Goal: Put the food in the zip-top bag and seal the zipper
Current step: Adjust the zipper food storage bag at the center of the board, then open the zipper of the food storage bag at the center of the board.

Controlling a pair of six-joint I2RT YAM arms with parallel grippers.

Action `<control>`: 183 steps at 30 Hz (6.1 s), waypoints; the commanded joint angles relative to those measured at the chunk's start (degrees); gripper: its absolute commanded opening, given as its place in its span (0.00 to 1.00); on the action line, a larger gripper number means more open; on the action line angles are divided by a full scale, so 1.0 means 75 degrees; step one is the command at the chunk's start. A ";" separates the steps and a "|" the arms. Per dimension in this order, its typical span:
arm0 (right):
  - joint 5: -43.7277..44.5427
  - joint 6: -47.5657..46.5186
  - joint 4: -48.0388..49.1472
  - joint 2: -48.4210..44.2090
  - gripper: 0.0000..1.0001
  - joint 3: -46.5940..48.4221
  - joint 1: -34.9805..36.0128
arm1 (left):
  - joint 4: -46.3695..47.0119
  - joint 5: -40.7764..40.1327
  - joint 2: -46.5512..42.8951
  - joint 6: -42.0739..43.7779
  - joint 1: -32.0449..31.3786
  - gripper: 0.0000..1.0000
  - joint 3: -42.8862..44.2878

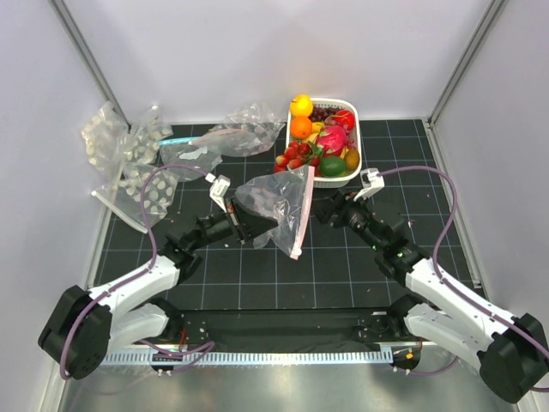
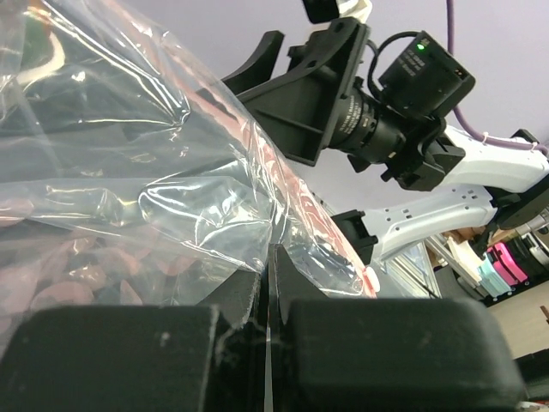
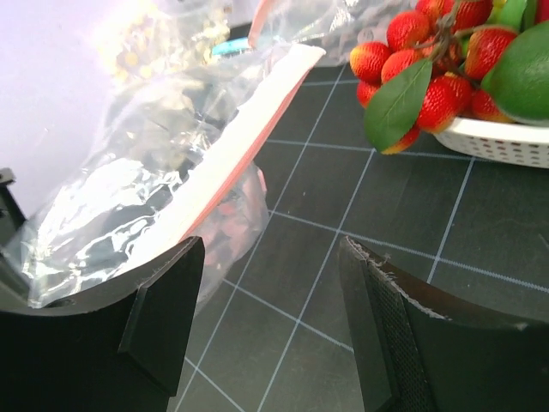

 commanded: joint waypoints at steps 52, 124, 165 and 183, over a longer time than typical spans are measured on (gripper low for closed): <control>0.1216 0.0065 -0.0553 0.0013 0.72 0.0210 0.0013 | 0.0241 -0.0041 0.0072 0.0236 -0.0251 0.00 0.0071; 0.0592 -0.0403 -0.0259 0.0564 0.01 0.0689 0.0949 | -0.4034 -0.3836 -0.0702 0.1619 -0.0907 0.50 0.0892; 0.3078 -0.2278 -0.0693 0.1045 0.01 0.1381 0.3587 | -0.5033 -0.6732 -0.0633 0.3528 -0.3601 0.50 0.1747; 0.3431 -0.2642 -0.0448 0.1139 0.01 0.1405 0.4184 | -0.4903 -0.7248 -0.1374 0.3272 -0.3778 0.50 0.1464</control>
